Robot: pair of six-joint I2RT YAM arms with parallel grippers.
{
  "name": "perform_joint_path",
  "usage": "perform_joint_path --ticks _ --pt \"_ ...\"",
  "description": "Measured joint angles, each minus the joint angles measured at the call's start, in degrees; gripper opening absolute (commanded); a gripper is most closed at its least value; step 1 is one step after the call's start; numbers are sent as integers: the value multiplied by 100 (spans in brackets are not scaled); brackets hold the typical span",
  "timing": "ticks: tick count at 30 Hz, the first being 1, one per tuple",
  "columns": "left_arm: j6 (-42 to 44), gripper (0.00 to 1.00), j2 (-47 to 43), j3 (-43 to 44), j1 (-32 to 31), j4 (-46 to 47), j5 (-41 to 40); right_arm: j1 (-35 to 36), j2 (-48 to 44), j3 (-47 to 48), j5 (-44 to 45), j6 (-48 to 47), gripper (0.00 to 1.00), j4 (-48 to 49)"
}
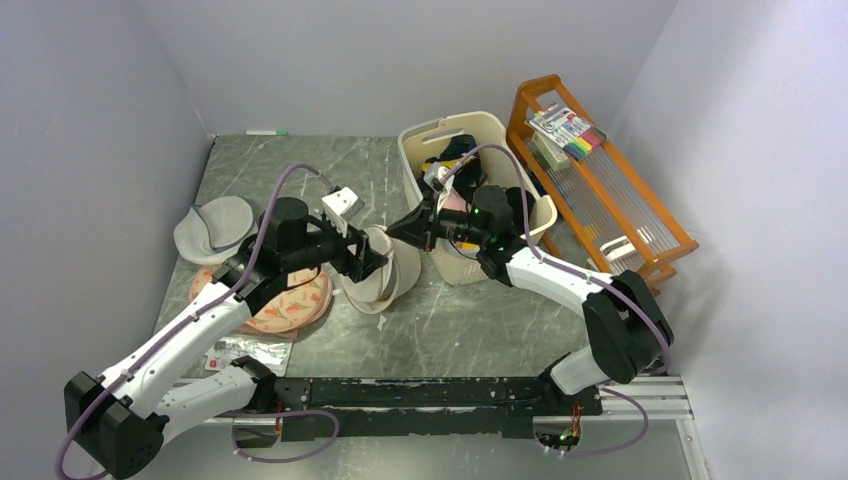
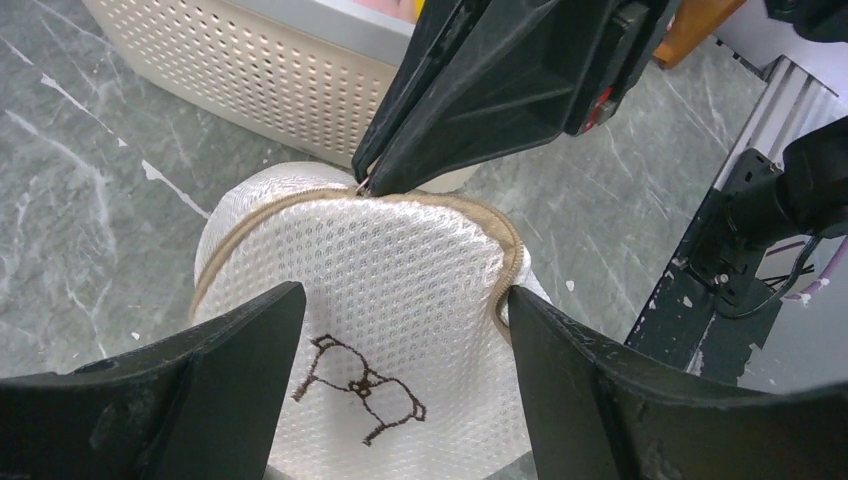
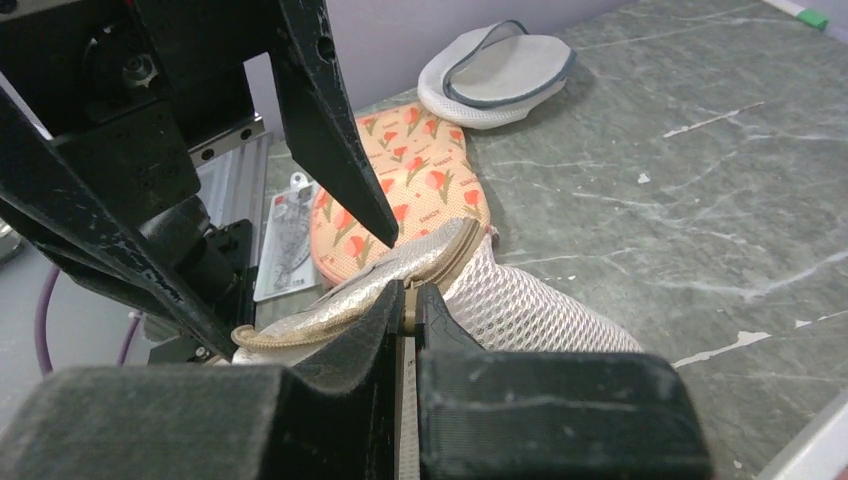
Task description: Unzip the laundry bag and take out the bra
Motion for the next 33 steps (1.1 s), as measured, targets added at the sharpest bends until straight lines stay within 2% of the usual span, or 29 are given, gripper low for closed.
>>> perform_joint_path --ticks 4,9,14,19,25,30,33 --pt "13 87 -181 -7 0 26 22 33 55 0 -4 -20 0 -9" --pt "11 90 -817 -68 0 249 -328 59 57 11 114 -107 0 -138" --pt "-9 86 -704 -66 0 361 -527 350 20 192 664 -400 0 -601" --pt "-31 74 -125 -63 0 221 -575 673 -142 310 935 -601 0 -835" --pt "-28 56 -109 -48 0 107 -780 669 -234 319 1021 -664 0 -881" --pt "-31 31 -109 -7 0 63 -920 669 -234 323 1054 -743 0 -940" --pt "-24 23 -120 -7 0 61 -975 669 -236 323 1082 -798 0 -960"
